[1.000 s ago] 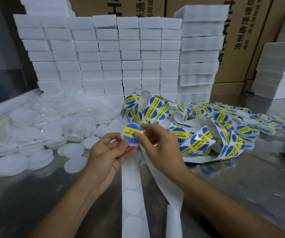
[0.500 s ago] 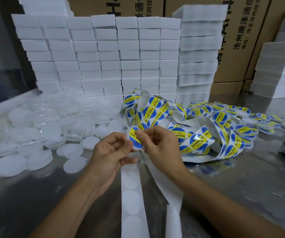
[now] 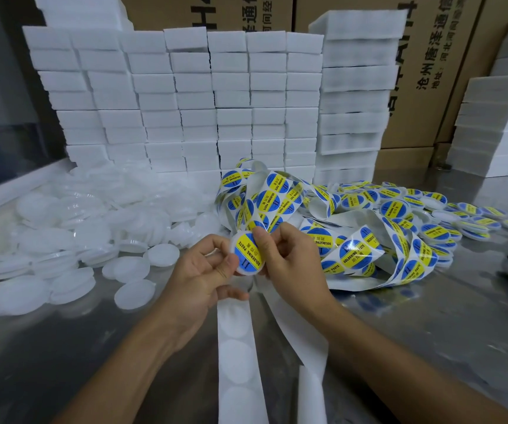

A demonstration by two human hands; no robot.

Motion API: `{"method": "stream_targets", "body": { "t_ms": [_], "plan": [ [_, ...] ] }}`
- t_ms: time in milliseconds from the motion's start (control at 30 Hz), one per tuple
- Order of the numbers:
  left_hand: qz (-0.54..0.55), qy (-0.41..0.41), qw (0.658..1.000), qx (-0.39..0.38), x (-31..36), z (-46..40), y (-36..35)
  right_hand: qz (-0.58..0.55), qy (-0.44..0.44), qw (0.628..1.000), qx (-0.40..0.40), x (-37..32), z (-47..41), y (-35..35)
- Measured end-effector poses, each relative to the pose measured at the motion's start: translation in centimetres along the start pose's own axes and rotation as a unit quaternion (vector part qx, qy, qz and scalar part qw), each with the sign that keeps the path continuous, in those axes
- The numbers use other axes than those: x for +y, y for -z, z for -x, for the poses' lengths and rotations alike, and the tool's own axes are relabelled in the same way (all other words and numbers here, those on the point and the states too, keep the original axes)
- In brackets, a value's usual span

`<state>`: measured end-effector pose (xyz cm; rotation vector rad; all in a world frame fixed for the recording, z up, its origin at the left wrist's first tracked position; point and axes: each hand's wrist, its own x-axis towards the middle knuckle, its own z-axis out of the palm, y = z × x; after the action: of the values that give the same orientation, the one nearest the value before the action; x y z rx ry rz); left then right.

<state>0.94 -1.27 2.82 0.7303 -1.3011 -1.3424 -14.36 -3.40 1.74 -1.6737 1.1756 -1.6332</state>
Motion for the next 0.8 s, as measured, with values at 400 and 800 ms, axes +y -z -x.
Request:
{"method": "stream_targets", "body": {
  "t_ms": [400,800],
  "plan": [
    [-0.024,0.014,0.994,0.103,-0.1,-0.4,0.5,-0.080,-0.015,0.992,-0.099,-0.2,0.5,-0.5],
    [-0.048,-0.019,0.982,0.181,0.1,-0.6,0.0,0.208,0.239,0.944,-0.092,0.1,0.3,0.4]
  ]
}}
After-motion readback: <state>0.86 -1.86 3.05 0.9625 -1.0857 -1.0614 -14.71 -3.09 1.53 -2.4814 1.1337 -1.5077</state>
